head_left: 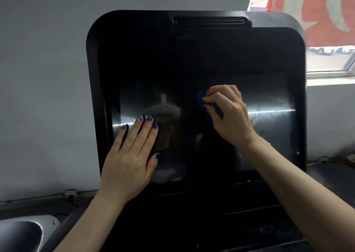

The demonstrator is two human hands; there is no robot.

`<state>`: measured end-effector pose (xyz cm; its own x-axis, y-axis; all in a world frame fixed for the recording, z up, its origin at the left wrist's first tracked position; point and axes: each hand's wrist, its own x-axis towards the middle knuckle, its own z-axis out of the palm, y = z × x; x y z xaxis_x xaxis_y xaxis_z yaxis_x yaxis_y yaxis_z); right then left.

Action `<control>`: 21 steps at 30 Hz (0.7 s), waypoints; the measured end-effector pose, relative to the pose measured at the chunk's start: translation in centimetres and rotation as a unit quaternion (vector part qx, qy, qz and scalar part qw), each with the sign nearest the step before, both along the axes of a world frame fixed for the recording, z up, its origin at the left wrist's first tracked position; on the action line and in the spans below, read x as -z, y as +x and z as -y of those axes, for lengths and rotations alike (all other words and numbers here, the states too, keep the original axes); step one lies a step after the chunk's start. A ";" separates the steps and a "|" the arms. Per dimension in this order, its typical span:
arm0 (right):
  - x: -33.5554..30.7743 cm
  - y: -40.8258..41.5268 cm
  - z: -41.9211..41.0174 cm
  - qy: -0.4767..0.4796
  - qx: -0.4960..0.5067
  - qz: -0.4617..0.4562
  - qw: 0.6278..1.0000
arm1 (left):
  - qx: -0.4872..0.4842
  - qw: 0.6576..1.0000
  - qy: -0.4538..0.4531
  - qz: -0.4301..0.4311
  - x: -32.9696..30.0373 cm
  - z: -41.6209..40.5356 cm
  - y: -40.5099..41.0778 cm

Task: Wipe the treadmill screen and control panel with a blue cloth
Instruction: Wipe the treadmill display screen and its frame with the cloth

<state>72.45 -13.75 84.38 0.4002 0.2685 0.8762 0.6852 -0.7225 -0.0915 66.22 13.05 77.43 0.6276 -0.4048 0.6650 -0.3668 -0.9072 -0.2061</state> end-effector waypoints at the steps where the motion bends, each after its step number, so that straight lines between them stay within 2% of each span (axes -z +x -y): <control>1: 0.1 -0.1 0.2 -0.011 -0.009 -0.004 1.000 | -0.001 1.000 0.001 0.000 0.0 0.0 0.0; 4: 0.1 -0.4 2.3 -0.034 -0.018 -0.005 0.999 | -0.001 1.000 0.005 0.000 0.2 -0.1 0.1; 9: -0.2 0.2 2.5 0.007 0.011 -0.003 1.000 | -0.001 1.000 0.001 0.005 0.2 0.0 0.1; 13: 0.1 -0.3 4.3 -0.039 -0.008 -0.007 0.999 | 0.001 1.000 0.003 0.009 0.3 0.0 0.0; 18: -0.1 0.2 5.3 0.021 0.030 -0.002 0.999 | -0.003 1.000 0.002 0.003 0.5 -0.1 0.1; 21: 0.2 0.3 5.2 0.020 0.028 0.003 0.999 | 0.002 1.000 0.002 0.009 0.4 0.0 0.1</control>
